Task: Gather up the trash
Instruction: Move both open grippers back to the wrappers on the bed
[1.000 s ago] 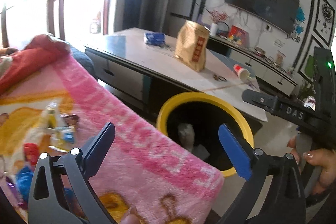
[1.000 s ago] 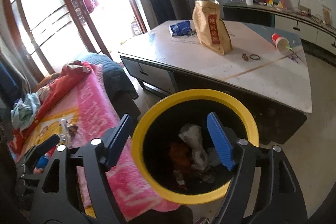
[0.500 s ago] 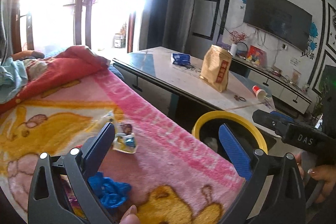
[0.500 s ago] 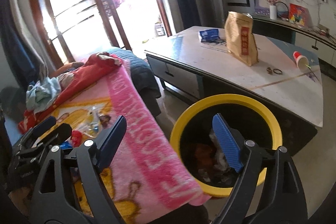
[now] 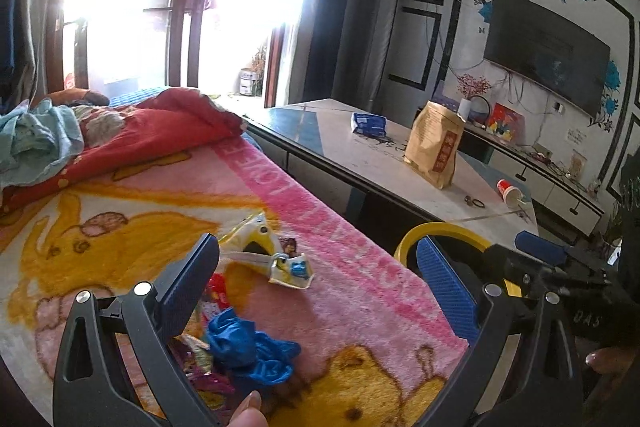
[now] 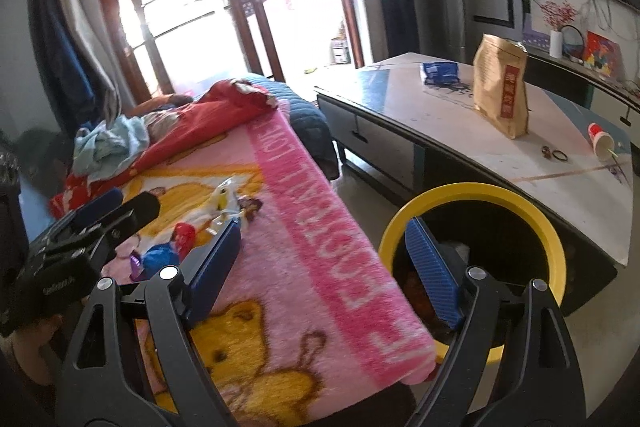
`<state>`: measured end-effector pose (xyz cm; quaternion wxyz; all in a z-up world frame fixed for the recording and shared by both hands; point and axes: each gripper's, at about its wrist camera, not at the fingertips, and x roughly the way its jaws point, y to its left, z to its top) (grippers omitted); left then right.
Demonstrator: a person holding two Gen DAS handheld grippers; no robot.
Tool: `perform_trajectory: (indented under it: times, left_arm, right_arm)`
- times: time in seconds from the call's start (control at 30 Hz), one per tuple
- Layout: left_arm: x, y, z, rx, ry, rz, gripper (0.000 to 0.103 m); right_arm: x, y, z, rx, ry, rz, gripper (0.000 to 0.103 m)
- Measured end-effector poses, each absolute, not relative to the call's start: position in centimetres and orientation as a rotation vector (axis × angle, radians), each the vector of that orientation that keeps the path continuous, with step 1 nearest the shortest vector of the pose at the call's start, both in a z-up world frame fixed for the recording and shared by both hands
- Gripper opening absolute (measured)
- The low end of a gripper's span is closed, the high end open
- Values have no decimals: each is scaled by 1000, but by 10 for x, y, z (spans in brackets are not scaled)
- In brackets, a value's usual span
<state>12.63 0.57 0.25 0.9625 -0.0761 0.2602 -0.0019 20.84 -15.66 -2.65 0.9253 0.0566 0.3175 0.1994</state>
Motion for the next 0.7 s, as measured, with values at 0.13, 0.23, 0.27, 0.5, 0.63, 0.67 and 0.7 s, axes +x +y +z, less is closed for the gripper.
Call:
perform_trajectory:
  times: [0.13, 0.23, 0.27, 0.5, 0.63, 0.67, 0.7]
  left_arm:
    - [123, 17, 2, -163, 529, 16, 96]
    - [121, 25, 2, -171, 531, 26, 96]
    - [120, 27, 2, -173, 530, 29, 96]
    - [115, 40, 1, -188, 530, 48, 96]
    - [113, 50, -3, -203, 546, 62, 96]
    - [112, 53, -4, -206, 549, 67, 96]
    - [111, 56, -5, -209, 551, 72, 96]
  right_arm:
    - [203, -145, -27, 93, 650, 434, 78]
    - [200, -136, -27, 75, 650, 453, 78]
    - [199, -134, -27, 72, 651, 457, 78]
    - [192, -115, -29, 44, 658, 501, 78]
    - [188, -104, -32, 25, 668, 528, 78]
    - [187, -101, -33, 21, 672, 536, 78]
    - [186, -97, -35, 14, 676, 544, 78]
